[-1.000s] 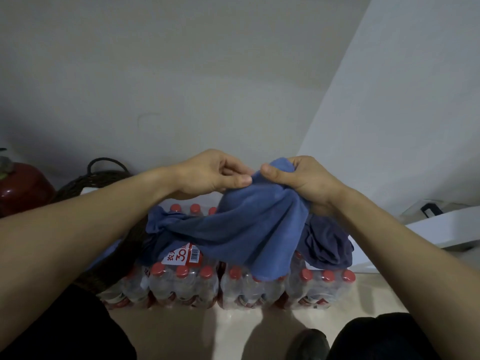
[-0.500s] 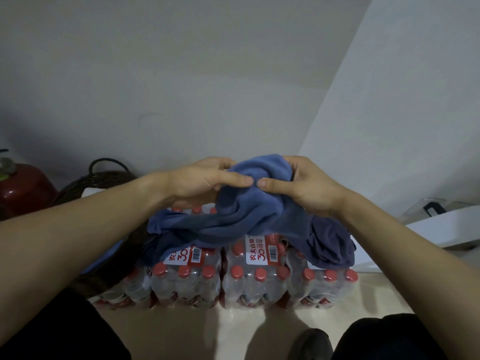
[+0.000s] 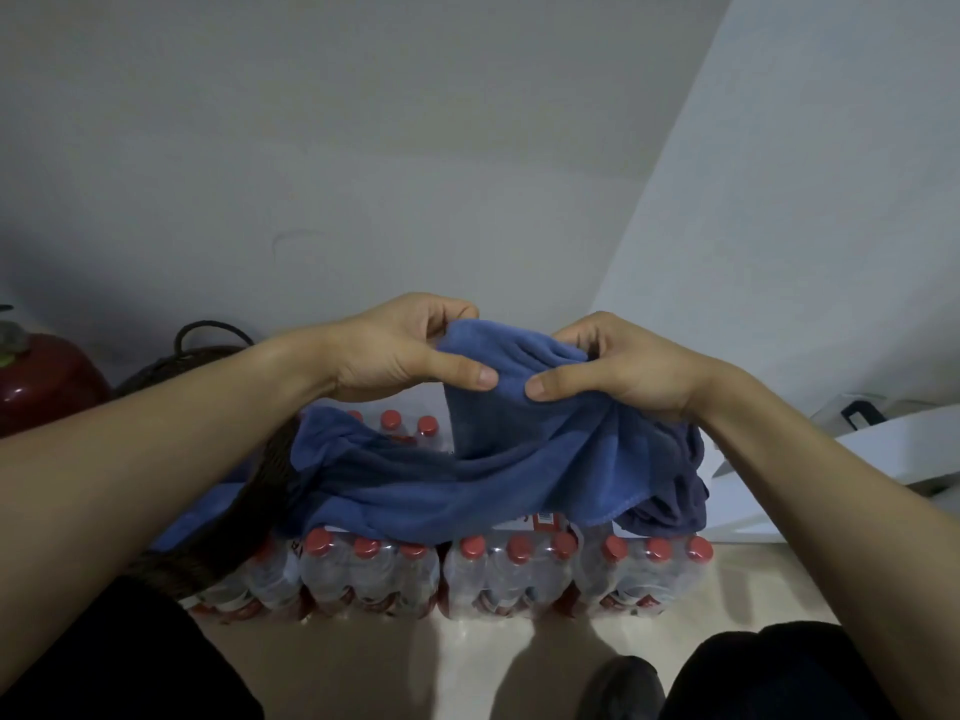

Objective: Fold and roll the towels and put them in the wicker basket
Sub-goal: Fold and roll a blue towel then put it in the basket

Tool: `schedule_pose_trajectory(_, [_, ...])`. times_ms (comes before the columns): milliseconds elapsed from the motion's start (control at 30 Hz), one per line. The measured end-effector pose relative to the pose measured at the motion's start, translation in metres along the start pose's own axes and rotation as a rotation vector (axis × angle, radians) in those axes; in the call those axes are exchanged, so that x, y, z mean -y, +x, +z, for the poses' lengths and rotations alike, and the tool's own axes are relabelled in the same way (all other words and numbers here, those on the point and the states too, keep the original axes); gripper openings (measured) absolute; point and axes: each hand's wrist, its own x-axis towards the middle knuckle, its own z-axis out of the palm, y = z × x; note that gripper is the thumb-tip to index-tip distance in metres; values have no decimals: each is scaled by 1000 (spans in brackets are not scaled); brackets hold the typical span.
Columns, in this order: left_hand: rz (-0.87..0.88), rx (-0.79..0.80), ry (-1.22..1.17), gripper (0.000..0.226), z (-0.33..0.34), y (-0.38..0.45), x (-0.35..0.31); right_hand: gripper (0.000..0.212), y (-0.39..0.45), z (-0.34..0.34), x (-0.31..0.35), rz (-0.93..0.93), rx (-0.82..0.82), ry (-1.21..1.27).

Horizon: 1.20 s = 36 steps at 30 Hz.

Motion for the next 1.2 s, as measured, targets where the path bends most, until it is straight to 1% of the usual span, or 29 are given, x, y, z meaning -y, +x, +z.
schedule_pose_trajectory(33, [17,1,-5,27,0,0,-1,16,0,0,0,0,3,-8])
schedule_pose_trajectory(100, [41,19,-35,27,-1,0,-3,28,-2,-2,0,-7,27,-56])
schedule_pose_trajectory(200, [78,34,-67,30,-4,-2,-4,34,-5,-8,-2,7,59,-130])
schedule_pose_trajectory(267, [101,7,-126,30,-8,-4,-5,26,-8,-14,-4,33,89,-182])
schedule_pose_trajectory(367, [117,-79,-245,19,-21,-7,-7,8,-14,-24,-10,62,114,-256])
schedule_pose_trajectory(433, [111,-90,-276,25,-30,-9,-8,5,-18,-32,-16,71,109,-159])
schedule_pose_trajectory(500, [75,-105,-344,42,-40,-11,-5,6,-20,-39,-22,60,81,8])
schedule_pose_trajectory(567, [46,-83,-394,46,-46,-12,-4,15,-21,-45,-30,22,-12,173])
schedule_pose_trajectory(600, [34,-60,-378,48,-47,-12,-2,21,-20,-47,-34,-2,-76,256])
schedule_pose_trajectory(667, [-38,-93,-308,62,-50,-12,1,24,-19,-49,-40,-61,-189,397])
schedule_pose_trajectory(700, [-91,-116,-246,63,-51,-12,2,23,-19,-48,-42,-91,-230,442])
schedule_pose_trajectory(733, [-132,-123,-149,55,-51,-13,4,25,-18,-47,-42,-118,-262,478])
schedule_pose_trajectory(800, [-170,-139,114,31,-49,-14,8,27,-17,-45,-43,-154,-317,542])
schedule_pose_trajectory(833, [-165,-168,204,26,-47,-14,8,27,-17,-44,-43,-164,-345,558])
schedule_pose_trajectory(867, [-144,-213,221,26,-45,-13,9,28,-17,-43,-42,-168,-372,555])
schedule_pose_trajectory(967, [-64,-300,26,32,-41,-10,9,32,-20,-41,-37,-159,-422,482])
schedule_pose_trajectory(1033, [-23,-322,-70,30,-36,-8,5,26,-23,-41,-32,-155,-445,429])
schedule_pose_trajectory(1133, [27,-347,-89,22,-29,-8,-4,24,-28,-45,-24,-139,-430,454])
schedule_pose_trajectory(1200, [23,-305,-72,22,-27,-11,-13,25,-32,-50,-21,-134,-399,548])
